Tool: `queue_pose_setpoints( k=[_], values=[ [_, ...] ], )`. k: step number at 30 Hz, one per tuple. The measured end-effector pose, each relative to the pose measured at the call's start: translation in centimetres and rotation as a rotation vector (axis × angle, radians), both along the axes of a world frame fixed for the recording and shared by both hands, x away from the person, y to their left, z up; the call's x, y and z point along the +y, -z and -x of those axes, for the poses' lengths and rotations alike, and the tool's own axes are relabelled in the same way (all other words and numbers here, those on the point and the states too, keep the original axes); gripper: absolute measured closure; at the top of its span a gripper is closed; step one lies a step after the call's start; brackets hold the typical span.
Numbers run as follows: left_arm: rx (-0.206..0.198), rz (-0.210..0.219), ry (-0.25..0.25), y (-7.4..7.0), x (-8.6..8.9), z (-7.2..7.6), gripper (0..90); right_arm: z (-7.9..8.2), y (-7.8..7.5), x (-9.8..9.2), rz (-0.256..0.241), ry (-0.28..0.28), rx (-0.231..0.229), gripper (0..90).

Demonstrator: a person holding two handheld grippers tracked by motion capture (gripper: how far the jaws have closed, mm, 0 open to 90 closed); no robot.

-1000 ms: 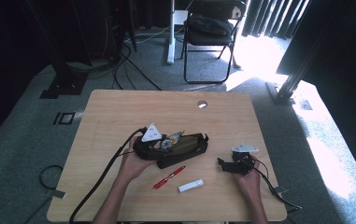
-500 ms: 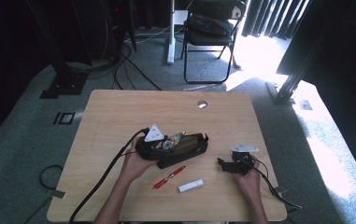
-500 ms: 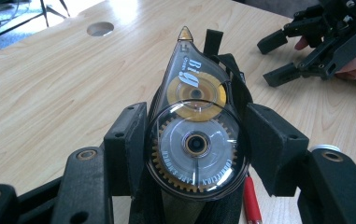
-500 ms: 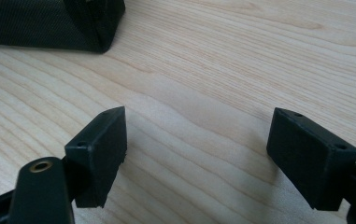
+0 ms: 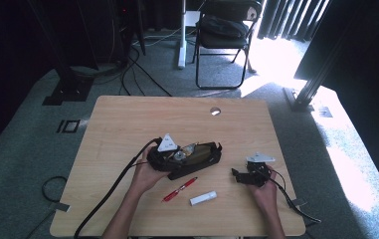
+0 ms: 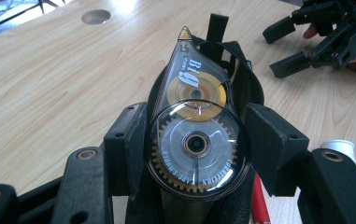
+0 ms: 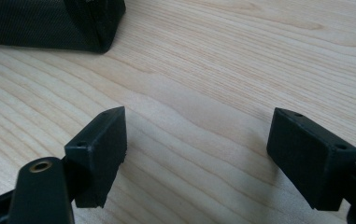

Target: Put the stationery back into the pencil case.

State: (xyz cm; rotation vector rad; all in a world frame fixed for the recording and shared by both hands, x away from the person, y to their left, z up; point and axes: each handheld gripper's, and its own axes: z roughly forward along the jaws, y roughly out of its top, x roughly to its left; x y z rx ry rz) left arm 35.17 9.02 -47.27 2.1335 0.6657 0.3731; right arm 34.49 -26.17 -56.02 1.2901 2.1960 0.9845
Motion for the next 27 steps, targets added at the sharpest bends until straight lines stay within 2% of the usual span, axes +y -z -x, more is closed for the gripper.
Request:
queue_pose_setpoints(
  k=[13, 27],
  values=[
    [0.023, -0.013, 0.009, 0.76, -0.35, -0.42, 41.9, -0.03, -0.01, 0.02, 0.000, -0.002, 0.002, 19.8],
    [0.029, -0.023, 0.018, 1.00, -0.48, -0.54, 41.9, -0.08, -0.02, 0.04, 0.001, -0.003, 0.003, 19.8]
  ],
)
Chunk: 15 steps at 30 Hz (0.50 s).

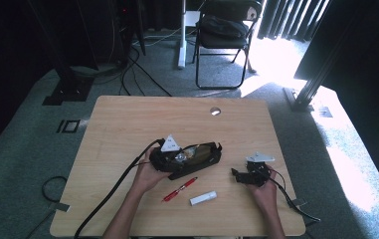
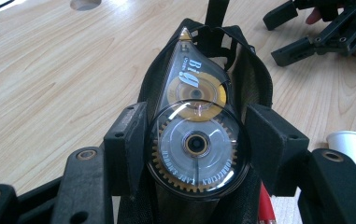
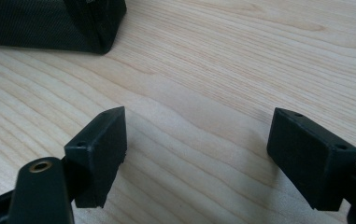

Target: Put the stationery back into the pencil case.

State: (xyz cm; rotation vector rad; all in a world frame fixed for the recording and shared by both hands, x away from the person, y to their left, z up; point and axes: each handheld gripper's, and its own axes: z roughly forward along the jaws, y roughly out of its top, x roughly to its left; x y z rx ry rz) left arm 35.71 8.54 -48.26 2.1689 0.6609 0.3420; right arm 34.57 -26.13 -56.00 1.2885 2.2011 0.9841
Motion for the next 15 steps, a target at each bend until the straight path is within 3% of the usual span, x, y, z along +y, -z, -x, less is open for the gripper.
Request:
queue_pose_setpoints(
  k=[15],
  values=[
    [-0.010, -0.005, 0.019, -0.07, -0.27, 0.12, 41.8, -0.03, 0.00, 0.02, -0.001, 0.000, 0.000, 19.7]
  ],
)
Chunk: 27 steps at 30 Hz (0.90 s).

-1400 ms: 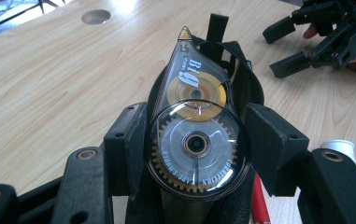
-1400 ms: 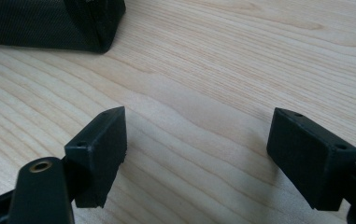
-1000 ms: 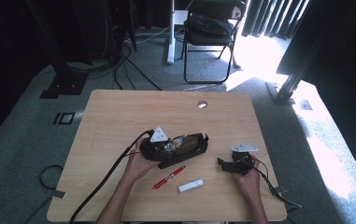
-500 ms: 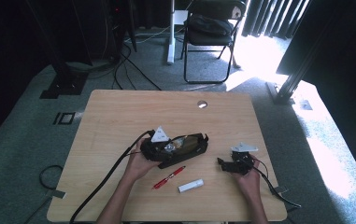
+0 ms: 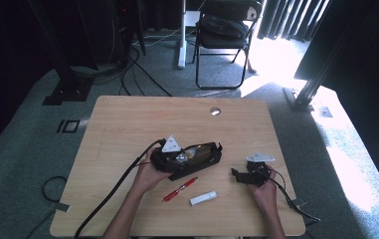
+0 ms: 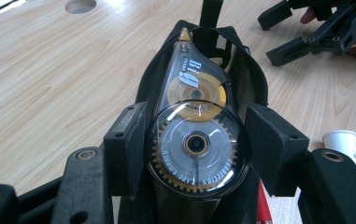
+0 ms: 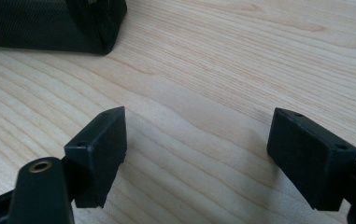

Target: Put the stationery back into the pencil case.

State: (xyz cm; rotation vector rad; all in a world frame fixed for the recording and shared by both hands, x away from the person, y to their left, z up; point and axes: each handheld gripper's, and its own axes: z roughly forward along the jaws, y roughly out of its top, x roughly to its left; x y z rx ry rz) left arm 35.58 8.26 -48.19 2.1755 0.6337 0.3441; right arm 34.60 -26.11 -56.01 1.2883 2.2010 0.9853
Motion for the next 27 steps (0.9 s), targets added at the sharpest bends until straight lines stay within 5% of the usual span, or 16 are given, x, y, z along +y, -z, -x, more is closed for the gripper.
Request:
queue_pose_setpoints(
  k=[27],
  values=[
    [0.010, -0.016, 0.004, 0.62, -0.26, -0.11, 41.1, 0.01, 0.00, 0.00, 0.000, 0.000, 0.000, 19.7]
  ],
)
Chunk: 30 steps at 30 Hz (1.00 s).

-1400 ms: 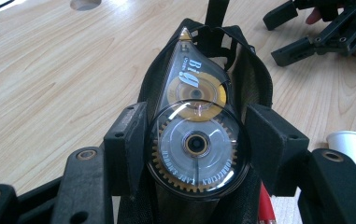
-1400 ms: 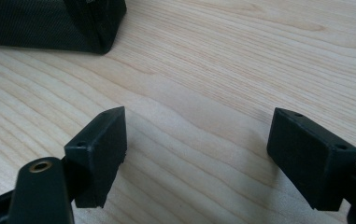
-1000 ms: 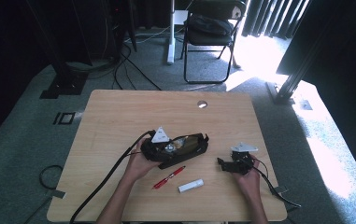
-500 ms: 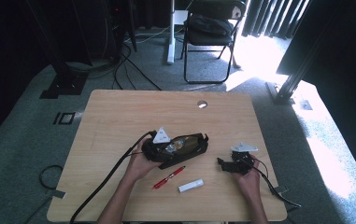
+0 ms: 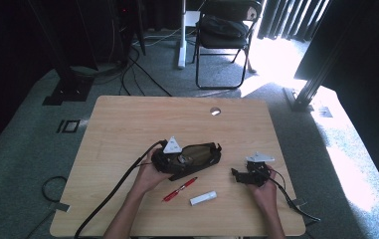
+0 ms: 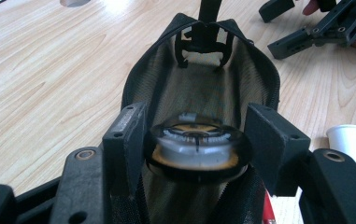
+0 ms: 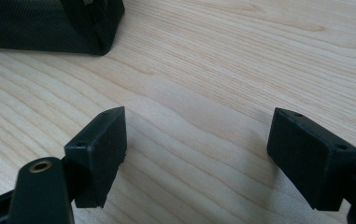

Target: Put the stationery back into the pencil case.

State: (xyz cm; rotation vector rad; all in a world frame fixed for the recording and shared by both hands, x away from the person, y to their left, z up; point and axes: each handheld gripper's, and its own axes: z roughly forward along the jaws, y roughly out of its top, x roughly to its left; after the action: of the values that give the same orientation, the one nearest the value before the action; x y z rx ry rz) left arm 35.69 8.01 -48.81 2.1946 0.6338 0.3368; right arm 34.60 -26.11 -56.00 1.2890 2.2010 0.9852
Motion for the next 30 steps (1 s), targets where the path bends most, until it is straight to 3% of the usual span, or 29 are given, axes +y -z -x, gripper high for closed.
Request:
queue_pose_setpoints(
  k=[13, 30],
  values=[
    [-0.015, 0.010, -0.016, -0.7, 0.4, 0.3, 38.0, 0.0, 0.0, 0.0, 0.000, -0.003, 0.000, 19.2],
    [-0.046, 0.046, -0.020, -3.2, 1.3, 2.1, 43.9, 0.0, 0.0, 0.0, -0.001, -0.001, 0.001, 19.2]
  ],
)
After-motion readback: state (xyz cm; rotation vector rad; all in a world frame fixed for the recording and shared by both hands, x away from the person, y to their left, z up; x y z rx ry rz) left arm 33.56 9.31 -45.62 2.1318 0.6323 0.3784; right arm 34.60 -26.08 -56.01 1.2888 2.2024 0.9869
